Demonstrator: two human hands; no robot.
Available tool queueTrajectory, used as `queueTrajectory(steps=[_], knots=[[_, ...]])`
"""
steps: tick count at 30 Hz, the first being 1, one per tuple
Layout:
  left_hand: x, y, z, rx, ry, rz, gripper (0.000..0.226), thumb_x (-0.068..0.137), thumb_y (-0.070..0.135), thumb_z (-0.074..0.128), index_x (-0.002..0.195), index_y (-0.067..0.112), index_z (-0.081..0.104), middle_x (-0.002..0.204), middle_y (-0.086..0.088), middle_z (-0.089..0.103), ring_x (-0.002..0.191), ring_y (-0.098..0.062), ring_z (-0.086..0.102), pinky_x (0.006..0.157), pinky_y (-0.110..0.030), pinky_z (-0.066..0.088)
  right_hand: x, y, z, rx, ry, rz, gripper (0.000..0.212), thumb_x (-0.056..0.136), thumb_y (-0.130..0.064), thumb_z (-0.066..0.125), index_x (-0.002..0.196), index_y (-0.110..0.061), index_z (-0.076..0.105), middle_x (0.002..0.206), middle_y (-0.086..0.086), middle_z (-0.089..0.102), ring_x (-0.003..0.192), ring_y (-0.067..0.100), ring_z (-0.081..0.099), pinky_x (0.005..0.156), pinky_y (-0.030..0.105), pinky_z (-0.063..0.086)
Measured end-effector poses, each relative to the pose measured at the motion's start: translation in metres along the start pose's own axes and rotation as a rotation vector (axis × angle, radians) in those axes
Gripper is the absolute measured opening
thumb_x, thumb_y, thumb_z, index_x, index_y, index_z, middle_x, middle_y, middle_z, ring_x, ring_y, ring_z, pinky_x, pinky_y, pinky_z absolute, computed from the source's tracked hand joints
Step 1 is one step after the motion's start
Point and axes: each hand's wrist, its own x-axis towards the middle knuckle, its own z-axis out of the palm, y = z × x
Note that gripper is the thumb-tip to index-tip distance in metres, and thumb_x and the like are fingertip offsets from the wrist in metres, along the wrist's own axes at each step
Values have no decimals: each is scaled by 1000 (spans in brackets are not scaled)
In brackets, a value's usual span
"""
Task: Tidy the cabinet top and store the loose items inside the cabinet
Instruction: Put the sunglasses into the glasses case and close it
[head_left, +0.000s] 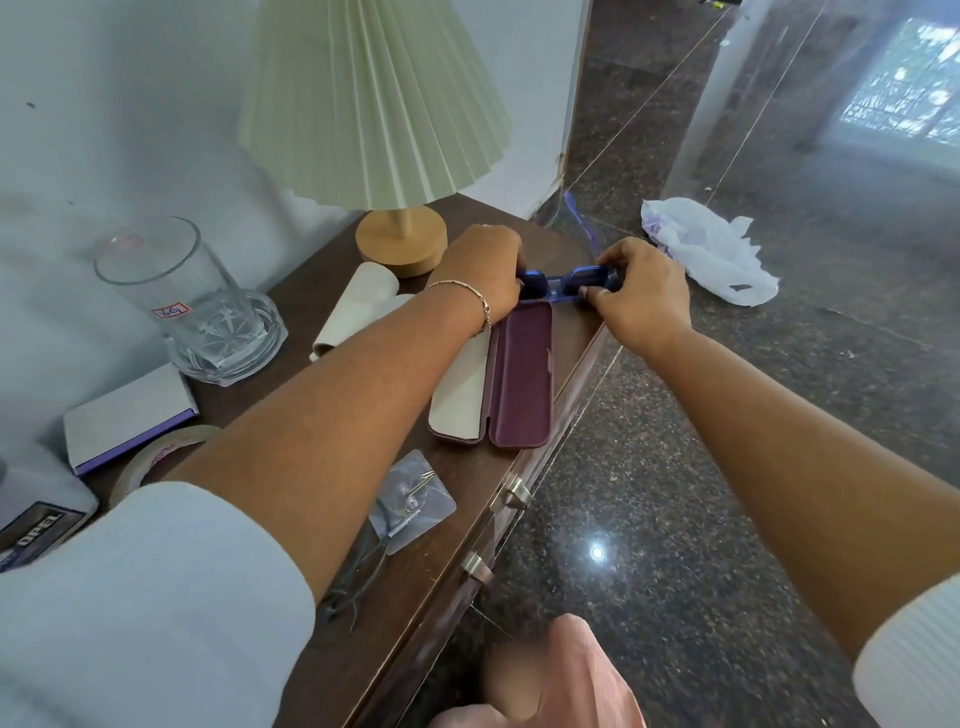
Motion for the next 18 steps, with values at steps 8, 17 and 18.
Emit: queueTrajectory(steps=[8, 17, 18], knots=[[-8, 16, -27, -293, 216, 5, 15, 87, 13, 62, 100, 15, 70, 105, -2, 69, 99, -16, 60, 81, -18, 38, -16, -10, -19, 116, 89, -73, 40, 77, -25, 77, 111, -17, 58, 113, 0, 64, 110, 20, 57, 90, 35, 46], [-64, 17, -62, -584, 231, -4, 12, 85, 11, 67, 96, 12, 69, 90, 3, 63, 84, -8, 57, 75, -11, 45, -45, -34, -49, 628, -167, 42, 103, 66, -19, 87, 148, -9, 25, 132, -1, 50, 117, 7, 52, 104, 29, 44], [-71, 15, -65, -599, 203, -3, 12, 85, 10, 67, 96, 13, 69, 92, 1, 65, 85, -9, 58, 79, -15, 47, -51, -36, -53, 645, -209, 37, 104, 64, -19, 87, 148, -8, 26, 135, 2, 51, 117, 8, 54, 104, 30, 45]])
